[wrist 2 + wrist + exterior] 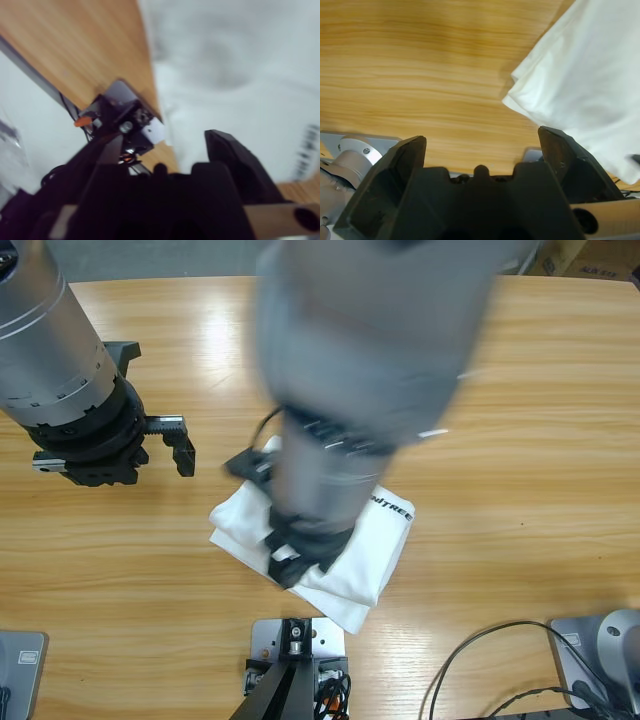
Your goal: Fold clothes
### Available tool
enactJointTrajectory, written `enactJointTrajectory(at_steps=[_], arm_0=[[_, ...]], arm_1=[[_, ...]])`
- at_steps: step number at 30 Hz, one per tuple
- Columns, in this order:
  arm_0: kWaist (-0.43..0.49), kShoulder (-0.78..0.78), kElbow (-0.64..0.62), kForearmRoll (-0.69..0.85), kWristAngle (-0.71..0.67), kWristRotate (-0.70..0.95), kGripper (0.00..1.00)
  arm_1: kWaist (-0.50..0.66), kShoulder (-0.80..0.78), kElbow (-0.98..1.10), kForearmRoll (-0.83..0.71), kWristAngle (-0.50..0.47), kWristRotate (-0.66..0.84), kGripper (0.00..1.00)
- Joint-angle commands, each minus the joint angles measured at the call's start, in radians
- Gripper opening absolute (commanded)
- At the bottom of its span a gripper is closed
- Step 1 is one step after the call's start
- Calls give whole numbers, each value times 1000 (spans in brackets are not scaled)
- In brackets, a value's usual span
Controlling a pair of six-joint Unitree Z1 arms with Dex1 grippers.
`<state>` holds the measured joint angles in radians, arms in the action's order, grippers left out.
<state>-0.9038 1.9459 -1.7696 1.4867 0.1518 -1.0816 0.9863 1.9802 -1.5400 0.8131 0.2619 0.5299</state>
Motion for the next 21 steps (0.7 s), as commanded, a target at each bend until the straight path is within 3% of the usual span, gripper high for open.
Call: enactJointTrajectory(at_steps=[1, 3, 8, 9, 10, 15, 16, 18, 21], arm_0=[[-17, 14, -7, -37, 5, 96, 838], [-38, 64, -37, -59, -37, 152, 775], [-73, 166, -129, -60, -76, 170, 775], [-80, 184, -145, -59, -80, 178, 775], [-90, 205, -159, -59, -81, 189, 775], [-130, 267, -171, -59, -84, 199, 775], [-140, 284, -170, -59, -86, 200, 775], [-150, 309, -171, -60, -86, 196, 775], [-153, 315, -184, -59, -86, 196, 742]], arm_1=[[-105, -366, 303, -81, -44, 67, 911], [-105, -355, 379, -160, -33, 93, 860], [-105, -267, 455, -274, -20, 225, 819], [-104, -265, 497, -314, -19, 259, 651], [-104, -278, 547, -347, -19, 291, 585], [-104, -415, 695, -393, -35, 415, 586], [-103, -423, 712, -423, -29, 423, 542], [-97, -420, 719, -464, -12, 428, 356], [-83, -449, 718, -478, -9, 449, 356]])
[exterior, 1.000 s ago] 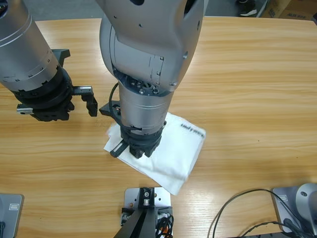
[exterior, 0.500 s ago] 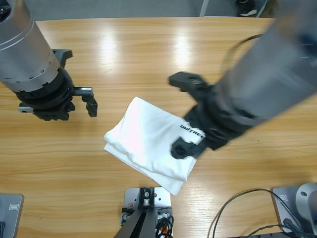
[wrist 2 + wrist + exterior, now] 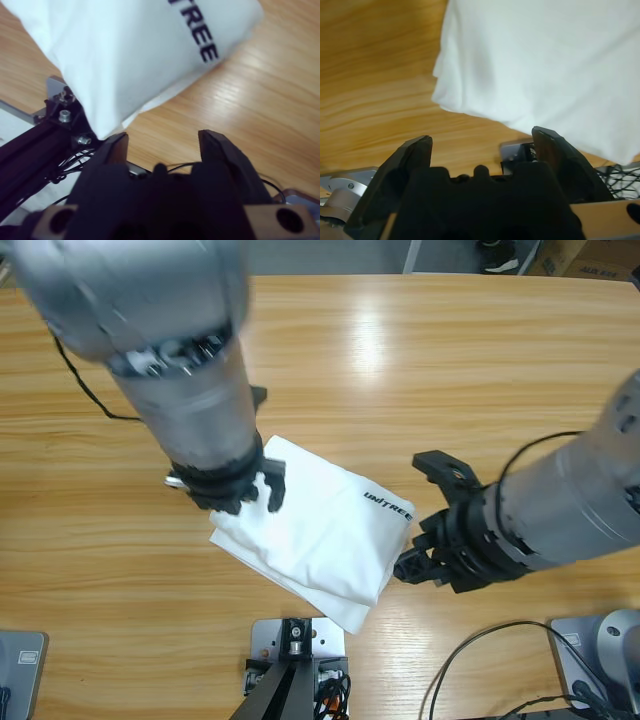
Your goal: Fold clothes
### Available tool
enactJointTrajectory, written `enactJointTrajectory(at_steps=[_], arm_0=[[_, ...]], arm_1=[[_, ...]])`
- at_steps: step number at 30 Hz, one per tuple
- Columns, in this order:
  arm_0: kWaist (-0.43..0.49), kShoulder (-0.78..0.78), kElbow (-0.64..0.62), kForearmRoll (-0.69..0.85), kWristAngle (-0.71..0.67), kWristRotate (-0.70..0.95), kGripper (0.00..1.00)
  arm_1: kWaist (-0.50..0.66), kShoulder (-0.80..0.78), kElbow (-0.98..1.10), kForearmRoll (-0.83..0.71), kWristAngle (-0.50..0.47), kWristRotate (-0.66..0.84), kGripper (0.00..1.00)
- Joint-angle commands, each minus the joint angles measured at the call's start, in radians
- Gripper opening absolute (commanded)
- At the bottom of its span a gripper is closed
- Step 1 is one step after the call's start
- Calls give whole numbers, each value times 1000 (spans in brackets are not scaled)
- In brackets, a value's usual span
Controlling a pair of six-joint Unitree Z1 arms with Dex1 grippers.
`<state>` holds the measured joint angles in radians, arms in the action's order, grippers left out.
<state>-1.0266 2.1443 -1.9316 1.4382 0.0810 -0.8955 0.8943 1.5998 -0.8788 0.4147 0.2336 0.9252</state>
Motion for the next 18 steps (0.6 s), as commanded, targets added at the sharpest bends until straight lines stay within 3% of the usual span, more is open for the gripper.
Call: enactJointTrajectory(at_steps=[1, 5, 18], arm_0=[[-29, 117, -26, -10, -15, 14, 734], [-30, 128, -20, -10, -15, 18, 734], [-30, 141, -24, -10, -1, 61, 738]], arm_1=[[9, -84, 56, -80, 21, 62, 356], [49, -89, 63, -109, 31, 117, 353], [86, 21, 253, -451, 58, 331, 364]])
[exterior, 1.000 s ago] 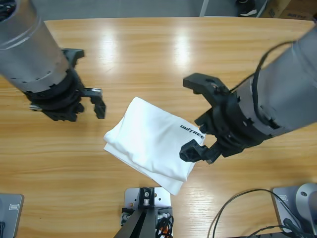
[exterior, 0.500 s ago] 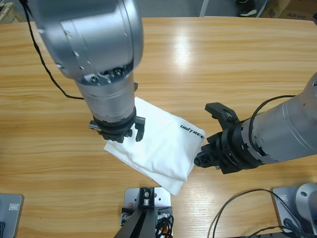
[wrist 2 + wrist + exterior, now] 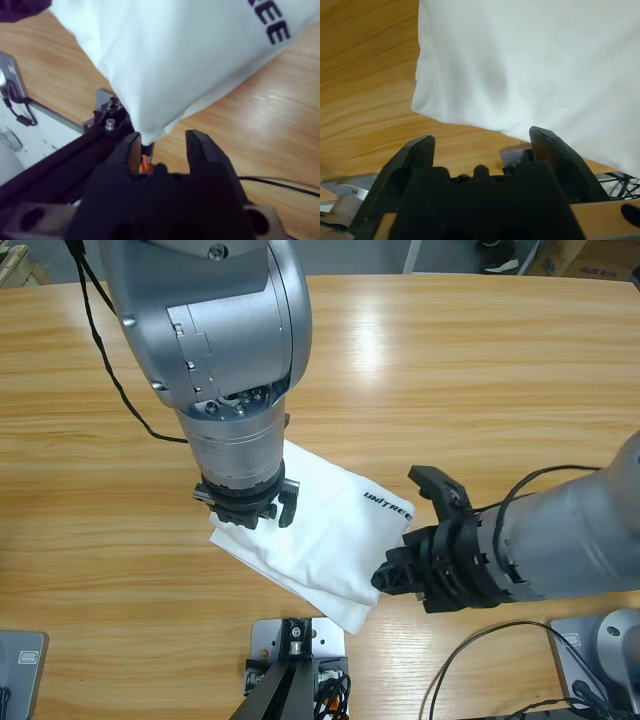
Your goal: Fold clothes
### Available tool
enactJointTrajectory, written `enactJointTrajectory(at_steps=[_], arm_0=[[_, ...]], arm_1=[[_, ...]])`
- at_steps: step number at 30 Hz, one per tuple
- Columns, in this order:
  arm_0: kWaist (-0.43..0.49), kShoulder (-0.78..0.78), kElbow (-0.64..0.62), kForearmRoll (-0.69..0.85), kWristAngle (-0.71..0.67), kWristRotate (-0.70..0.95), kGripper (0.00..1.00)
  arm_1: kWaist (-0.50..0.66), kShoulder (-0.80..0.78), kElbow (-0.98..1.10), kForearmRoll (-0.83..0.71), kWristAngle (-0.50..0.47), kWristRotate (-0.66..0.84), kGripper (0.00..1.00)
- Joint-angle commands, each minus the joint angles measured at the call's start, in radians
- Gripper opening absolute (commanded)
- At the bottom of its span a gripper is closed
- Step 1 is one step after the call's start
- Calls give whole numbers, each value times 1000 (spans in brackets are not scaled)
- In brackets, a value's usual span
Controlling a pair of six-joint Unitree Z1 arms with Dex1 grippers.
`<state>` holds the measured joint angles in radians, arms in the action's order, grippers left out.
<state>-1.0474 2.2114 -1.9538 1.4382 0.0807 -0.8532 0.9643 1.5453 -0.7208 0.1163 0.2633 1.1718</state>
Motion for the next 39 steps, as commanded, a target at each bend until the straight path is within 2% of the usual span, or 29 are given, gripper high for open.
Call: enactJointTrajectory(at_steps=[1, 2, 3, 4, 6, 8, 15, 18, 20, 26, 27, 28, 29, 30, 31, 33, 35, 37, 39], arm_0=[[-10, 74, -2, -10, -1, 19, 738], [-10, 76, -1, -10, -1, 19, 738], [-10, 79, 0, -10, -1, 19, 738], [-10, 82, 0, -10, -1, 19, 738], [-10, 85, -2, -10, -2, 19, 734], [-8, 85, -4, -10, -2, 21, 688], [0, 82, 1, -8, 2, 26, 690], [0, 81, 3, -7, 2, 24, 688], [0, 80, 3, -7, 3, 22, 690], [1, 70, 4, -2, 6, 22, 692], [2, 68, 6, -2, 9, 23, 692], [3, 67, 8, -1, 11, 23, 691], [3, 67, 8, -1, 11, 23, 691], [3, 65, 7, -1, 11, 23, 689], [3, 63, 8, -1, 11, 23, 689], [4, 58, 8, -1, 13, 18, 692], [9, 47, 8, -1, 14, 15, 692], [17, 31, 7, -1, 14, 14, 692], [22, 14, 8, -1, 14, 14, 691]], arm_1=[[16, 78, 96, -160, 32, 85, 361], [16, 82, 96, -163, 39, 85, 353], [16, 87, 96, -167, 48, 84, 286], [16, 89, 96, -168, 54, 83, 214], [16, 87, 101, -164, 72, 63, 3], [19, 67, 103, -138, 72, 60, 0], [56, 120, 117, -152, 116, 55, 0], [102, 187, 163, -282, 149, 119, 0], [139, 217, 168, -317, 152, 148, 0], [148, 304, 230, -464, 129, 185, 0], [148, 310, 230, -486, 129, 187, 25], [148, 302, 230, -500, 129, 187, 546], [148, 268, 230, -493, 117, 185, 843], [148, 203, 219, -445, 91, 167, 947], [148, 123, 184, -336, 60, 133, 997], [148, -36, 64, -25, -35, 53, 1000], [148, -149, -78, 202, -118, -27, 1000], [148, -187, -201, 337, -151, -84, 1000], [148, -210, -272, 408, -169, -111, 1000]])
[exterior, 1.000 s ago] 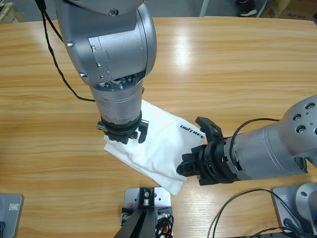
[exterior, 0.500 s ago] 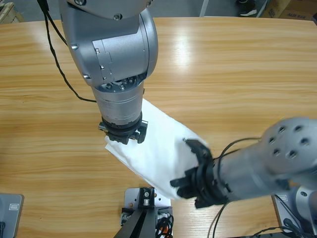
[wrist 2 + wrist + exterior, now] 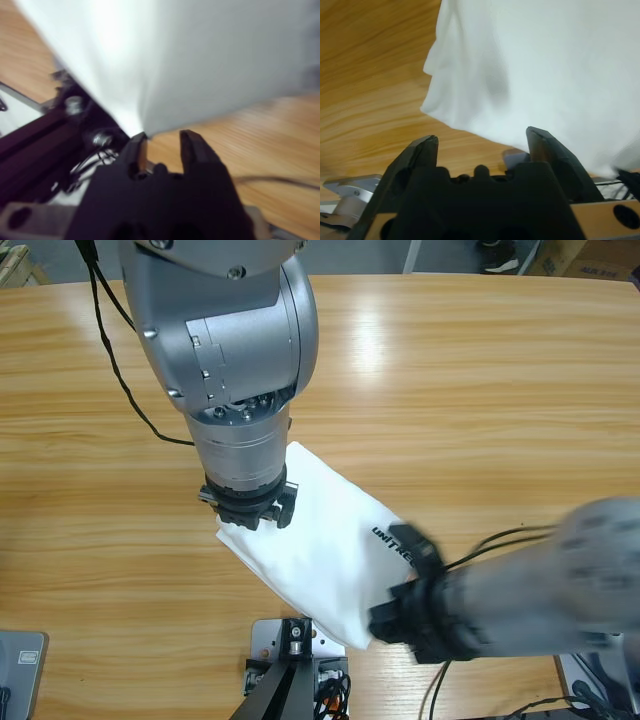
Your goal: Fold clothes
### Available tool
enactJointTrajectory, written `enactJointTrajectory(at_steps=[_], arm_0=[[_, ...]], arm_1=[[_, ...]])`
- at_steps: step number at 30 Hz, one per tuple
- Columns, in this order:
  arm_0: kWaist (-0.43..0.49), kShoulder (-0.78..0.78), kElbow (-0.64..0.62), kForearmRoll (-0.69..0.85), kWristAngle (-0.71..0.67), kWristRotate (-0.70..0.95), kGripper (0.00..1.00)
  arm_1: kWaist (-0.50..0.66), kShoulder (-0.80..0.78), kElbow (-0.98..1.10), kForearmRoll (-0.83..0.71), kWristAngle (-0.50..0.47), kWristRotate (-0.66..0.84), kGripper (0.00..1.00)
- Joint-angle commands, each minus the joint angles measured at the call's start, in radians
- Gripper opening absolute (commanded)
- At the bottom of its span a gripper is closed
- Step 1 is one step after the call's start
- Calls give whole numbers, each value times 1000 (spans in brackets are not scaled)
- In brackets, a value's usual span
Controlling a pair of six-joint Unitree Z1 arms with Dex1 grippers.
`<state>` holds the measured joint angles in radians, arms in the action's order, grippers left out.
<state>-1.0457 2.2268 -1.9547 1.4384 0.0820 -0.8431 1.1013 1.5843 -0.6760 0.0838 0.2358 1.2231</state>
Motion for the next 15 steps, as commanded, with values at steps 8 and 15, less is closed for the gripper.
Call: enactJointTrajectory(at_steps=[8, 15], arm_0=[[17, -20, 28, -1, 10, 7, 688], [-34, -42, 34, -7, -8, -37, 491]], arm_1=[[3, -129, -238, 407, -131, -274, 578], [-23, 60, -238, 296, -119, -564, 0]])
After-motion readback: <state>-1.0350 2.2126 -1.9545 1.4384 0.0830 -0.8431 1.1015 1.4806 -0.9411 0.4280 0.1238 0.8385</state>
